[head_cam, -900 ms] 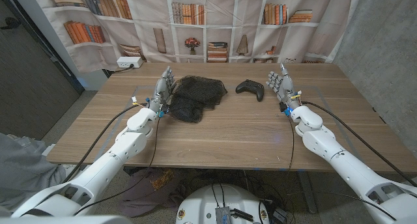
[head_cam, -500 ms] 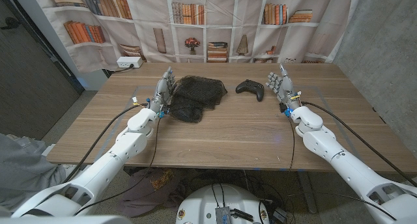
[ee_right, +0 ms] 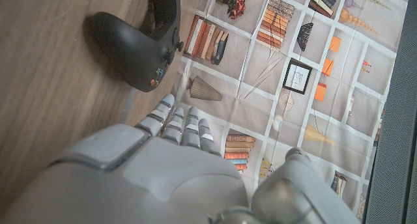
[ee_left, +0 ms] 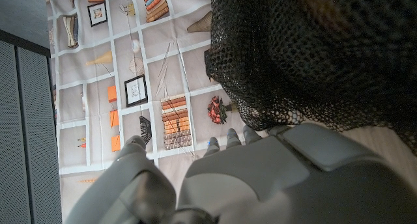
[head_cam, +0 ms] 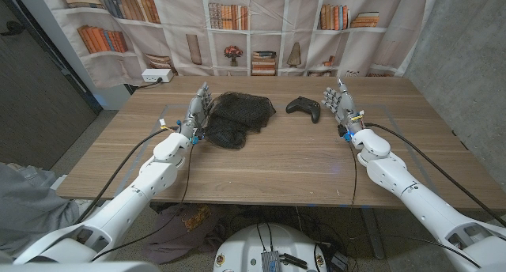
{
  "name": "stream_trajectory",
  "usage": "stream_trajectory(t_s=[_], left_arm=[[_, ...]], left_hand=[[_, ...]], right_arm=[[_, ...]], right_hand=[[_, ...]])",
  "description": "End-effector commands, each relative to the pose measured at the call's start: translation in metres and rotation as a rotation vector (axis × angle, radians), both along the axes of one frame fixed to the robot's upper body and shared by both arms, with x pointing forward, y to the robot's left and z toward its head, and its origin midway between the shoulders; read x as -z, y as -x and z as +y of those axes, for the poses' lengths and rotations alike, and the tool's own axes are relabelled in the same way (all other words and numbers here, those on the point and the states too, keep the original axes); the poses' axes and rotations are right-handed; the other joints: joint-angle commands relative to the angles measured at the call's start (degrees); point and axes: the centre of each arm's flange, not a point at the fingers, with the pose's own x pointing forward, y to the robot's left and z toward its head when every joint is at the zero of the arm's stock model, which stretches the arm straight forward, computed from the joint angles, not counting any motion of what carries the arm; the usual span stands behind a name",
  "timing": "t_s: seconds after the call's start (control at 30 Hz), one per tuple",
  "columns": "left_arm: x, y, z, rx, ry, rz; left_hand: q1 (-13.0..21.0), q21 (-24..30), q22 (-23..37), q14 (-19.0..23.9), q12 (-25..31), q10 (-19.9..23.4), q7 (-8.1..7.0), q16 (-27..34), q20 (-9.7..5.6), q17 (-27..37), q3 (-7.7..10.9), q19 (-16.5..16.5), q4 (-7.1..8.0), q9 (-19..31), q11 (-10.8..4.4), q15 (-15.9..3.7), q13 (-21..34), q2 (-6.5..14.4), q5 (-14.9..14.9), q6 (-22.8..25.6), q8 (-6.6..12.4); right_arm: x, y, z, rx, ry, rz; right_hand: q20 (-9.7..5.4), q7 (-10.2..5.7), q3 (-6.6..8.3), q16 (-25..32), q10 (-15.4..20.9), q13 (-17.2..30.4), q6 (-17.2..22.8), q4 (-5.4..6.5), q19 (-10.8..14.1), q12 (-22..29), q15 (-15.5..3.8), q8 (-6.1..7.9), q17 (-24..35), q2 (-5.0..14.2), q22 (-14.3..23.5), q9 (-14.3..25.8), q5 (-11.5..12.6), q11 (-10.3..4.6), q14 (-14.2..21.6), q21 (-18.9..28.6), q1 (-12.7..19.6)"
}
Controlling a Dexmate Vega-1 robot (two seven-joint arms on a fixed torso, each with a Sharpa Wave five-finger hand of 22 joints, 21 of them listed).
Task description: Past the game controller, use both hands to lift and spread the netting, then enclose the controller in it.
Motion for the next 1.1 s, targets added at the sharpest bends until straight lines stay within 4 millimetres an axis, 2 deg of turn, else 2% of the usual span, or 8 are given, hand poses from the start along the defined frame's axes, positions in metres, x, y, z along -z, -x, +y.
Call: stream_trajectory(t_s=[0.03,0.23,0.33,0.5,0.8,0.87,1.1], left_arm=[[0.0,0.009,-0.002,0.016,0.002,-0.001],[-0.009,0.012,-0.001,-0.006,-0.011,-0.023],[-0.012,0.014,-0.005,-0.017,-0.015,-0.028],[-0.009,0.015,-0.012,-0.008,-0.01,-0.027],[-0.004,0.013,-0.013,-0.018,-0.027,-0.029],[0.0,0.013,-0.014,-0.012,-0.002,-0.017],[-0.001,0.015,-0.014,-0.009,-0.018,-0.022]], left_hand=[[0.37,0.31,0.31,-2.17,0.42,-0.29,-0.11,0.13,-0.04,0.19,0.2,-0.51,-0.1,0.12,0.0,0.14,0.24,0.13,0.21,-0.63,0.2],[0.42,0.32,0.31,-2.07,0.62,0.28,0.22,0.19,-0.07,0.2,0.15,-0.43,-0.14,0.12,0.17,0.23,0.24,0.16,0.2,0.17,0.48],[0.45,0.37,0.31,-1.96,0.73,0.63,0.15,0.23,-0.07,0.2,0.12,-0.28,-0.16,0.12,-0.14,0.16,0.24,0.18,0.19,0.37,0.53],[0.48,0.37,0.31,-1.98,0.73,0.68,0.15,0.22,-0.12,0.2,0.09,-0.24,-0.18,0.13,-0.03,0.17,0.24,0.19,0.18,0.56,0.57],[0.55,0.31,0.31,-2.19,0.73,0.83,0.22,0.15,-0.07,0.2,0.03,-0.31,-0.23,0.13,-0.04,0.28,0.25,0.22,0.16,0.77,0.58],[0.57,0.3,0.31,-2.3,0.72,0.84,-0.29,0.11,-0.08,0.2,0.02,-0.33,-0.25,0.13,-0.02,0.27,0.25,0.23,0.15,0.93,0.61],[0.65,0.31,0.31,-2.31,0.75,1.01,-0.03,0.12,-0.08,0.2,-0.01,-0.25,-0.3,0.13,0.2,0.3,0.25,0.28,0.14,1.41,0.73]], right_arm=[[-0.006,0.011,0.005,0.061,0.057,-0.043],[-0.006,0.017,0.002,0.099,0.081,-0.069],[-0.01,0.022,-0.001,0.136,0.123,-0.092],[-0.012,0.026,-0.002,0.169,0.156,-0.127],[-0.018,0.023,-0.008,0.223,0.18,-0.159],[-0.021,0.024,-0.008,0.228,0.218,-0.16],[-0.03,0.031,0.002,0.296,0.318,-0.218]], right_hand=[[0.18,0.85,0.16,0.46,0.84,0.32,-0.24,-0.57,0.86,0.58,0.15,0.29,0.23,-0.05,0.1,0.26,0.15,0.24,1.04,-0.06,1.05],[0.18,1.04,0.29,0.58,1.16,0.36,-0.02,-1.09,1.38,0.67,0.21,0.45,0.25,-0.1,0.11,0.28,0.17,0.14,1.67,-0.14,1.84],[0.07,0.76,0.78,0.71,2.07,0.42,1.0,-2.15,2.64,0.97,-0.29,0.96,0.29,0.16,0.14,0.31,0.21,-0.2,2.61,-0.16,3.65],[0.28,0.73,1.39,0.89,3.32,0.47,1.96,-3.5,4.31,1.36,-0.82,1.36,0.31,0.45,0.19,0.33,0.15,-0.56,3.97,-0.13,5.95],[0.39,0.78,1.72,0.83,4.04,0.49,2.34,-4.42,5.03,1.56,-0.77,1.46,0.31,0.49,0.22,0.32,0.07,-0.62,4.48,-0.28,7.43],[0.15,0.69,2.11,1.07,4.78,0.51,3.4,-5.4,6.2,1.75,-1.53,1.79,0.3,0.58,0.23,0.3,-0.02,-1.21,5.84,-0.28,9.08],[0.07,0.72,2.38,1.04,5.46,0.52,4.04,-6.14,6.94,1.93,-1.57,1.93,0.28,0.6,0.25,0.29,-0.11,-1.27,6.45,-0.36,10.31]])
